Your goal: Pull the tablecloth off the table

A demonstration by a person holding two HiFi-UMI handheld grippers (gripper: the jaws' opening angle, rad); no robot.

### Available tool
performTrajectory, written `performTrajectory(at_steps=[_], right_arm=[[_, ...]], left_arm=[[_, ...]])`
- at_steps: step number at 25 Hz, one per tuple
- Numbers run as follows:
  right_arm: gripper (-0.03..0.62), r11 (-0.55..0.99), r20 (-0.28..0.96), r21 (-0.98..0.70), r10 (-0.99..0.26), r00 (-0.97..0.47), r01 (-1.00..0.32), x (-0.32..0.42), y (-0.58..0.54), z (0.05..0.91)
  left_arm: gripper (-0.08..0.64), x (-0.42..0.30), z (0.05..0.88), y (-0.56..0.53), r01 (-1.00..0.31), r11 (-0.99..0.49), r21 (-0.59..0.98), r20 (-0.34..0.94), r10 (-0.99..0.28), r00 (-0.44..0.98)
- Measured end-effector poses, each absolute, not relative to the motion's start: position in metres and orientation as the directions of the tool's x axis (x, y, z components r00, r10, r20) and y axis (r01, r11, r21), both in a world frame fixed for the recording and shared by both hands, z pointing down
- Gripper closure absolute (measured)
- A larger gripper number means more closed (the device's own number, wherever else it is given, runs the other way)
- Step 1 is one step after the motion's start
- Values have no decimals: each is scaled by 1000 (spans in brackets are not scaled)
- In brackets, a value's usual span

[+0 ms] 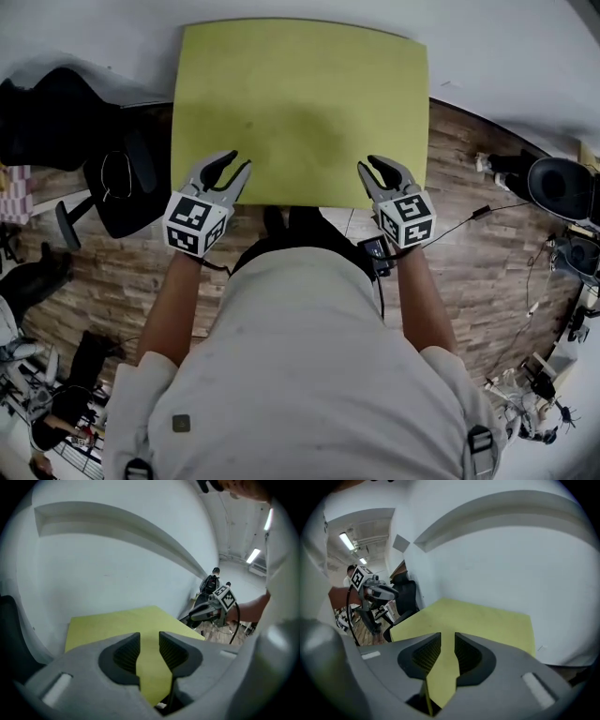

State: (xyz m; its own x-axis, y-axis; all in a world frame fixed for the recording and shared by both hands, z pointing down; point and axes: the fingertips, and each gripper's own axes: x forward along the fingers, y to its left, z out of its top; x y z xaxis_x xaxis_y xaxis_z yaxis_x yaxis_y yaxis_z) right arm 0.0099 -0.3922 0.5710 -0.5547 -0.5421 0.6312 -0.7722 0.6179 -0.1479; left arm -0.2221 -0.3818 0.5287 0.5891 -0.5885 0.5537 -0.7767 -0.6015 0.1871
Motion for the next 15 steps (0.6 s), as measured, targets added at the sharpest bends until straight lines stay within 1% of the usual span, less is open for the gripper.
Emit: performTrajectory(at_steps=[3,7,9,11,15], right_arm=[[444,568,683,-181,-515,-519,-803,27,-396,609],[402,526,738,-208,-469,-485,-825,42,-392,651],[376,505,761,-228,-441,-476,-833,48,-391,669],[350,492,786,-241,-407,-466,-837,55,-389,687],[338,494,839,-234,-333,-430,-838,66,-379,726]], left_arm=[[401,-224,568,-386,-786,-578,220,612,-546,572],[369,-243,628,-388,-821,-512,252,694,-496,522],[341,-254,655,-387,-838,-480,260,738,-460,493],[331,-262,678,-387,-851,-459,255,773,-432,464],[315,-267,716,-384,-870,-426,248,822,-383,422]])
